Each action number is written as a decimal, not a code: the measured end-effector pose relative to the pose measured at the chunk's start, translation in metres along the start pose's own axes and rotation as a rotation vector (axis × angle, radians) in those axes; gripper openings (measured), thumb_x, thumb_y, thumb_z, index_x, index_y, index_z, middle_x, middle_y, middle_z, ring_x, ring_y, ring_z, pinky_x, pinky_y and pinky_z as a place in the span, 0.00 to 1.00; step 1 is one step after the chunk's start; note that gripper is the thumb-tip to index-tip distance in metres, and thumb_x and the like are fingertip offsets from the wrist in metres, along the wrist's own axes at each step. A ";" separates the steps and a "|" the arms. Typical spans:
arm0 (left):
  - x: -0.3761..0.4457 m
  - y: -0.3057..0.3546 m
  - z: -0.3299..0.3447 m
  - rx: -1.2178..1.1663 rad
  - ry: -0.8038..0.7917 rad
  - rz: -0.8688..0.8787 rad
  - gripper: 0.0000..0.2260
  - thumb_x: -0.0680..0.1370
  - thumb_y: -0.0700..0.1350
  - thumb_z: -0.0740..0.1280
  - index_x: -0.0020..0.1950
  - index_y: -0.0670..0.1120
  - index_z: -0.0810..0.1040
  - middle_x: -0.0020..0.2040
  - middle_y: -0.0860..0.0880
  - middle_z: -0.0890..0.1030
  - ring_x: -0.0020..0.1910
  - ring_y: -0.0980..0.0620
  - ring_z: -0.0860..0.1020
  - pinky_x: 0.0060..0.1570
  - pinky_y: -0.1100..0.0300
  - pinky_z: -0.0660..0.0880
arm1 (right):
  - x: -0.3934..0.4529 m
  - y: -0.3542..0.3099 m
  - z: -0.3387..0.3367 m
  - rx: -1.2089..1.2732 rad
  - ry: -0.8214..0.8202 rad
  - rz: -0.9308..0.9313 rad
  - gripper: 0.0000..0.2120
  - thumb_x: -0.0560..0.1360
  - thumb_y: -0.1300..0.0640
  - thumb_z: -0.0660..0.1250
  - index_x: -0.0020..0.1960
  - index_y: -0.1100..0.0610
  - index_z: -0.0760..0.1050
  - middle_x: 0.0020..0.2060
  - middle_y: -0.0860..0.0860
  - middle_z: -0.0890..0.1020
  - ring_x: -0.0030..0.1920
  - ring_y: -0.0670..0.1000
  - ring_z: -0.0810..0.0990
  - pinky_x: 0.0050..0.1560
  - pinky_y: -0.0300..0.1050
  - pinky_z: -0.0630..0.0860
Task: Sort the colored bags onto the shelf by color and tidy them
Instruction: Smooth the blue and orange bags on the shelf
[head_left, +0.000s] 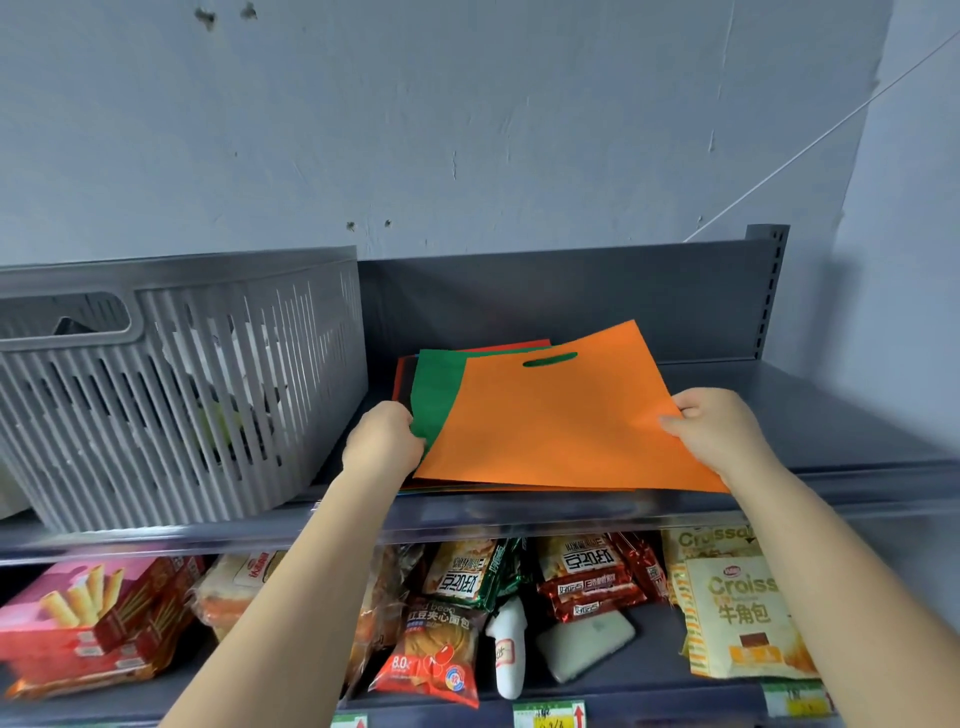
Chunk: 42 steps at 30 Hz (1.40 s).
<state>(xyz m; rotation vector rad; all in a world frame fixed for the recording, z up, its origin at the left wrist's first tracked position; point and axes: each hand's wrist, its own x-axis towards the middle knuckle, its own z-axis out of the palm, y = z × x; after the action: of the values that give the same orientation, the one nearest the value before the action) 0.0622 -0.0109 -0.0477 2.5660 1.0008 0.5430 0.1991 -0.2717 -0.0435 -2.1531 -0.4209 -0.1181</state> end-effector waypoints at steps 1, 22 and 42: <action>-0.003 -0.001 0.000 0.003 0.030 0.041 0.07 0.77 0.42 0.66 0.40 0.46 0.72 0.40 0.49 0.72 0.39 0.48 0.72 0.37 0.57 0.70 | -0.005 -0.001 -0.001 0.020 0.025 -0.012 0.07 0.76 0.63 0.63 0.50 0.62 0.80 0.45 0.59 0.82 0.45 0.59 0.79 0.41 0.45 0.71; -0.066 -0.044 0.005 -1.211 0.076 0.226 0.14 0.78 0.37 0.64 0.55 0.56 0.80 0.49 0.56 0.84 0.51 0.54 0.80 0.55 0.55 0.75 | -0.156 0.039 -0.016 0.861 0.452 0.217 0.09 0.78 0.59 0.63 0.52 0.49 0.79 0.49 0.50 0.83 0.43 0.48 0.84 0.40 0.42 0.81; -0.218 -0.009 0.113 -1.397 -0.771 0.298 0.15 0.78 0.33 0.61 0.53 0.52 0.79 0.44 0.57 0.84 0.39 0.61 0.81 0.40 0.69 0.78 | -0.442 0.063 -0.043 0.667 1.002 0.602 0.09 0.79 0.57 0.61 0.49 0.47 0.79 0.43 0.50 0.84 0.44 0.54 0.81 0.39 0.48 0.75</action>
<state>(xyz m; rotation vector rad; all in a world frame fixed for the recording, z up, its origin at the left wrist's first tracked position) -0.0386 -0.1757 -0.1996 1.3630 -0.1184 0.1347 -0.1904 -0.4524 -0.1731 -1.2549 0.6774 -0.5812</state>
